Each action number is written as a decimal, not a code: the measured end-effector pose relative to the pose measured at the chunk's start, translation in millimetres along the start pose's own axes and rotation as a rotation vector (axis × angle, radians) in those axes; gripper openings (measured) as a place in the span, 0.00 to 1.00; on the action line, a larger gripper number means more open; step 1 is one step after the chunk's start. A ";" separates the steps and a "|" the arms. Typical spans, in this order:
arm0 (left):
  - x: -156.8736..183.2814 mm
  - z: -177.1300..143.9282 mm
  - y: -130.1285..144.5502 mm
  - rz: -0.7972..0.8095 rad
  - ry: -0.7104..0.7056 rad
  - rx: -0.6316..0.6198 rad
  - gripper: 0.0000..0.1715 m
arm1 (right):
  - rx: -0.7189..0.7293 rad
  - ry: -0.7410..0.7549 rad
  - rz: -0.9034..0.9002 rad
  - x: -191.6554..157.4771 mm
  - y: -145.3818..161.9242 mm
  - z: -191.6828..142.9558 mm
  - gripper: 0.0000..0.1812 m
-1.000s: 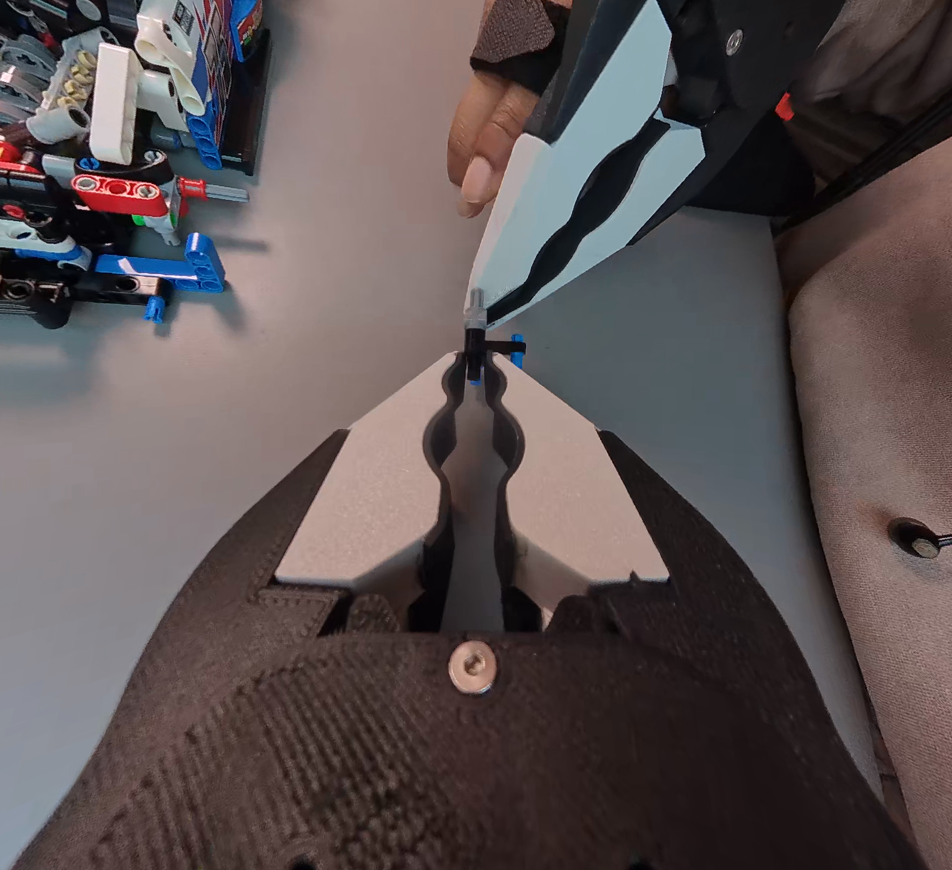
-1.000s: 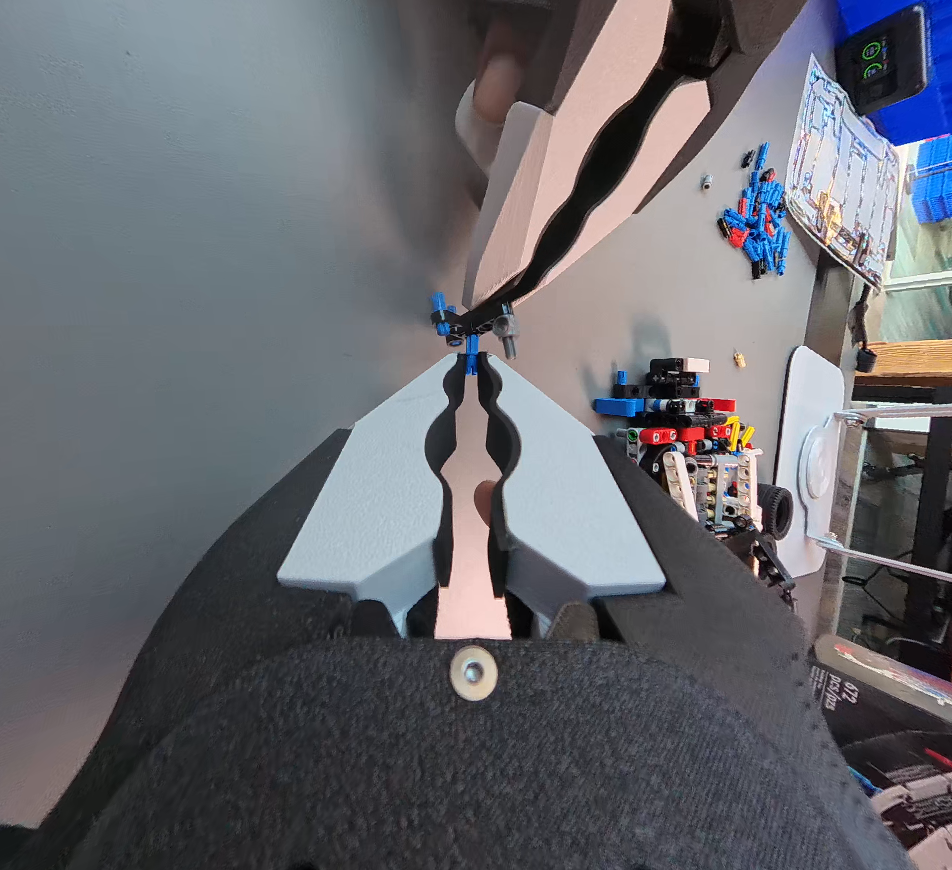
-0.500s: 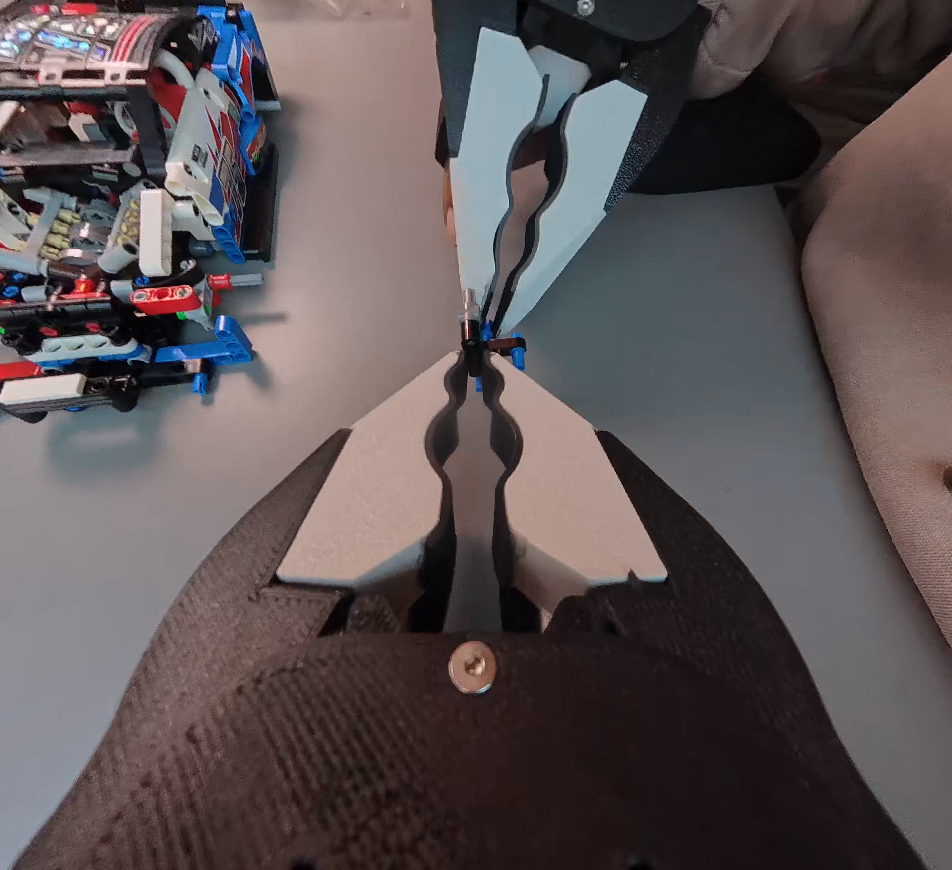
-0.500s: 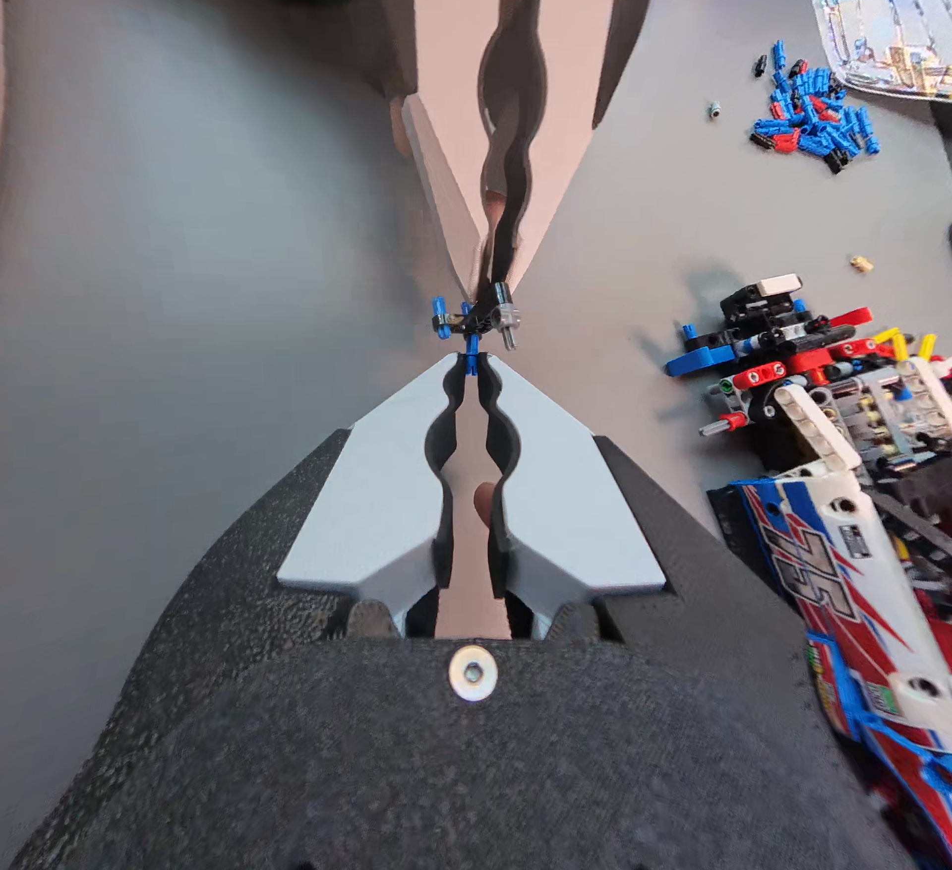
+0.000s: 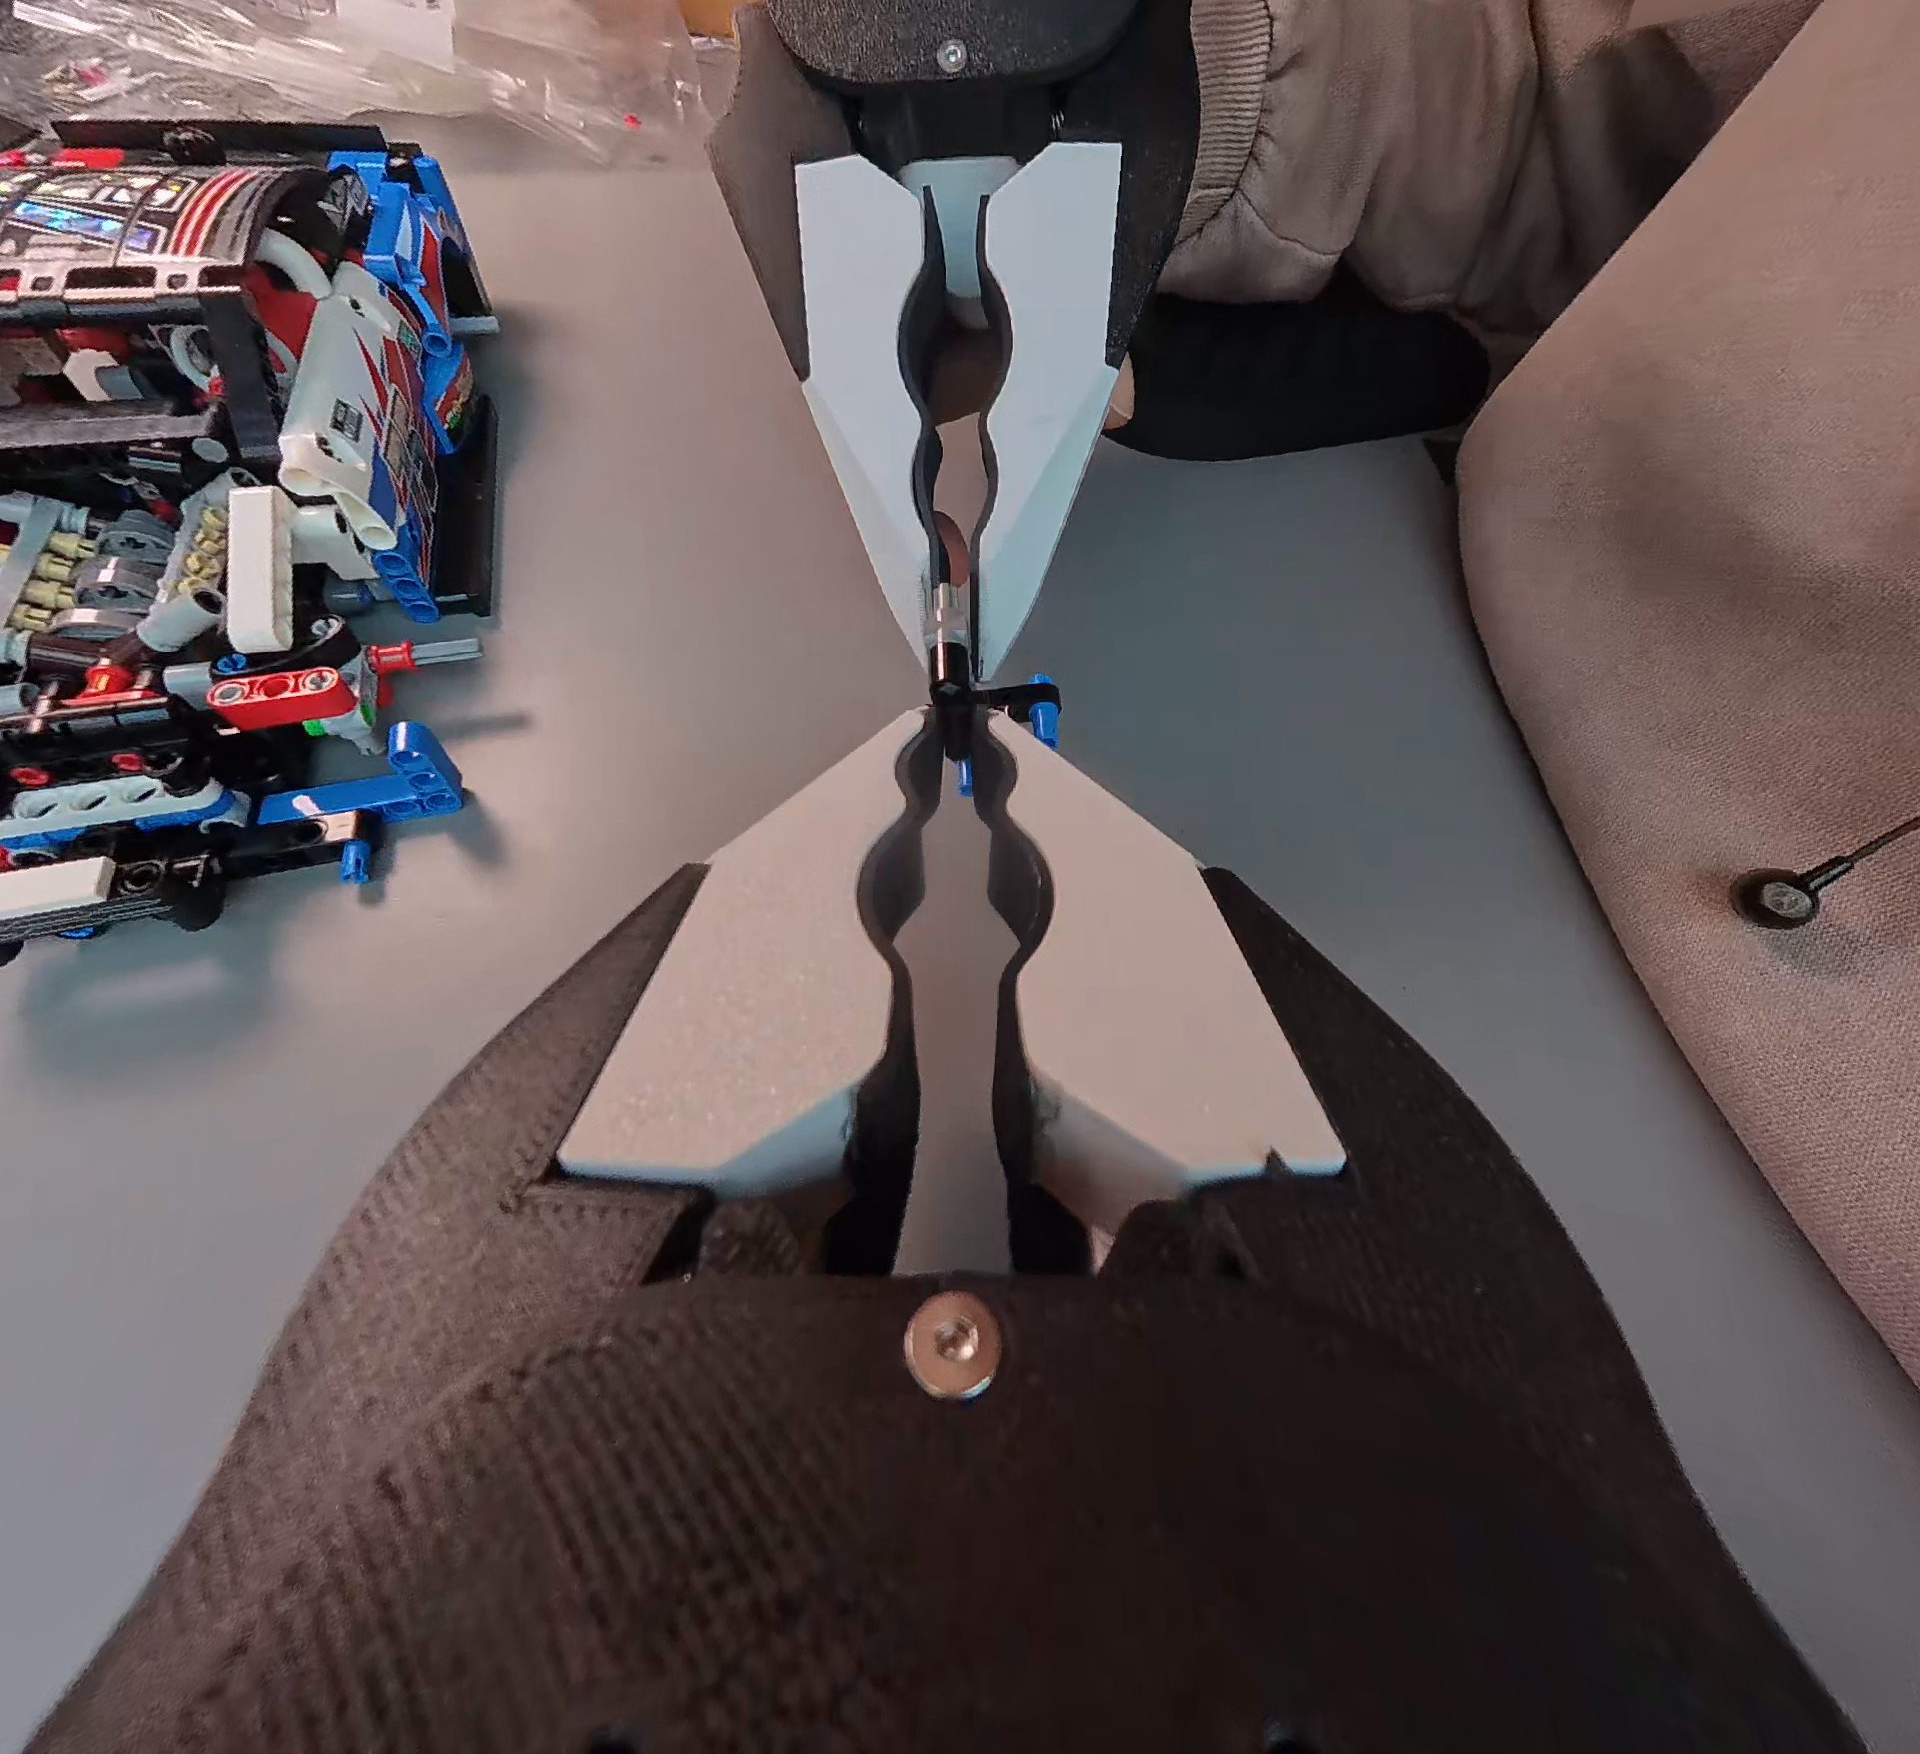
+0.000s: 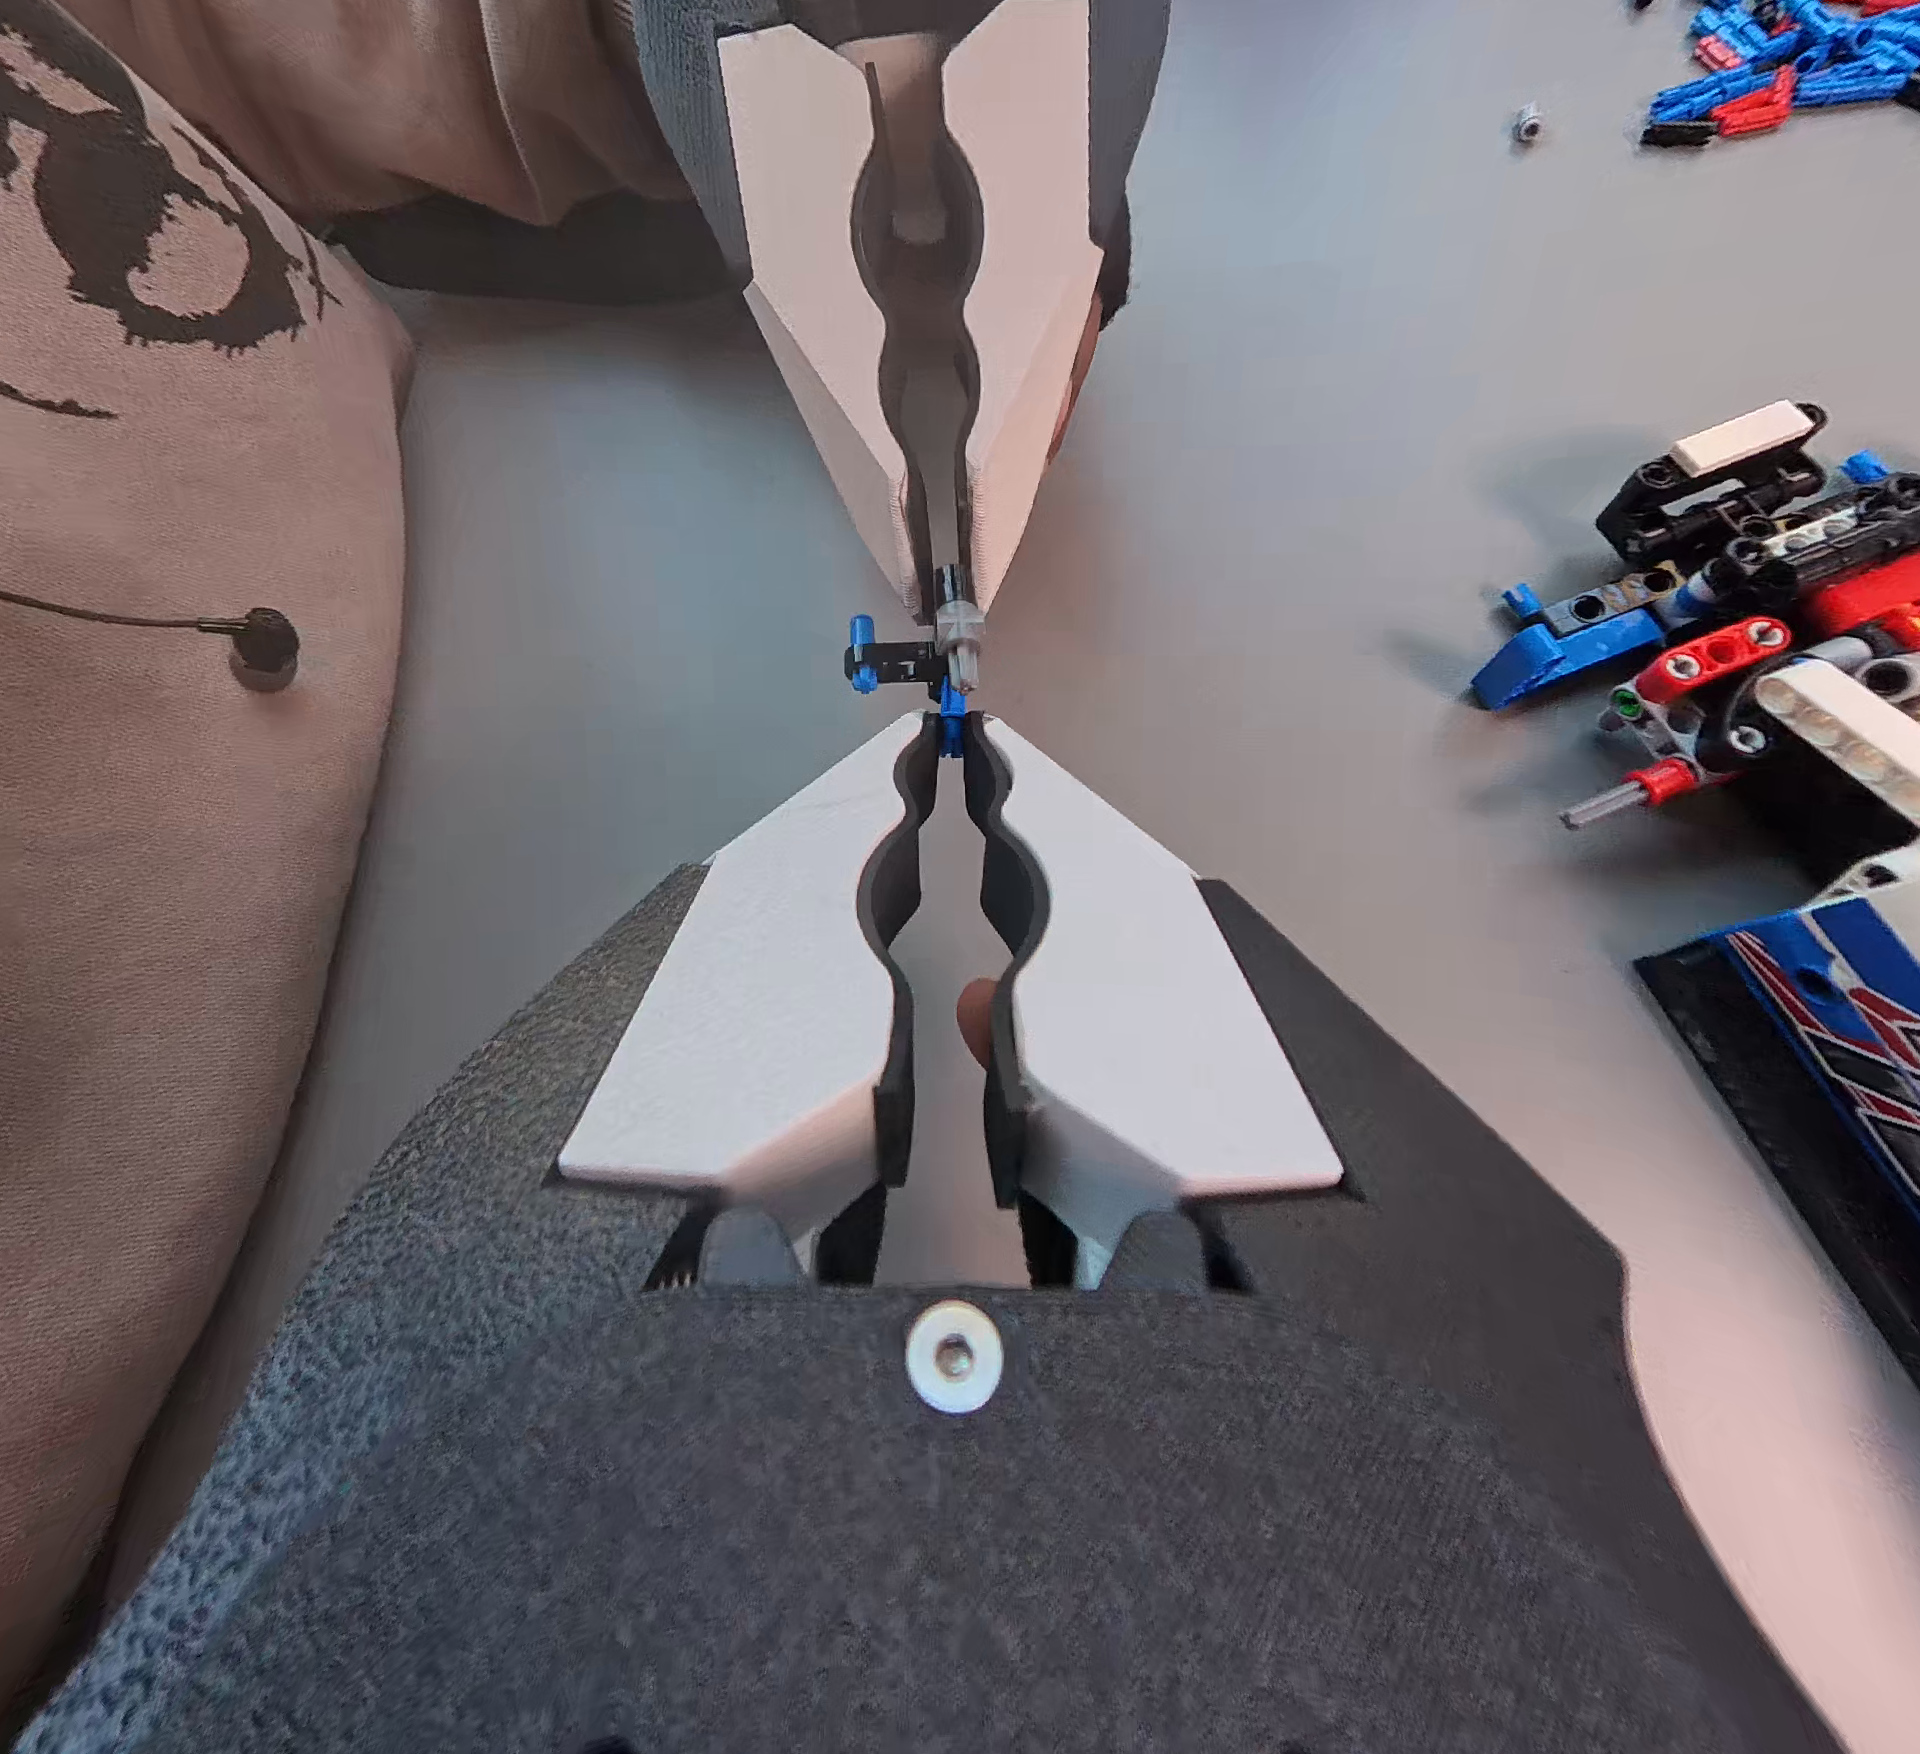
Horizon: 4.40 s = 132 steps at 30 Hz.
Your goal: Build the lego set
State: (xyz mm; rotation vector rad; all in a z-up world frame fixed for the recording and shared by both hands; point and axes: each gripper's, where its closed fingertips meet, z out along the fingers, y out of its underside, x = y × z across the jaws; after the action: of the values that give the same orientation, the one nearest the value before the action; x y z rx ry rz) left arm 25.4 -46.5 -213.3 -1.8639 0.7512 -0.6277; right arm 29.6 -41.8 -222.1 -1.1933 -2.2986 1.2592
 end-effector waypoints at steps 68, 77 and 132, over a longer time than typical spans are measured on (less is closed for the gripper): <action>30.3 -25.8 -52.2 -0.022 0.212 0.377 0.02 | 0.291 -0.234 0.320 -33.4 -49.0 -27.6 0.01; 32.9 -24.2 -52.7 0.020 0.194 0.375 0.02 | 0.349 -0.272 0.331 -35.9 -50.0 -28.2 0.01; 10.2 -30.9 -82.8 -0.200 0.122 0.552 0.01 | 0.713 -0.043 0.149 -14.8 -80.6 -58.3 0.01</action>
State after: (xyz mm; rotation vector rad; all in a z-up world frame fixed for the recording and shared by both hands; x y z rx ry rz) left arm 28.7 -46.3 -124.4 -1.4040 0.4103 -0.9742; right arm 28.4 -42.4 -121.5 -1.0720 -1.5540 1.9367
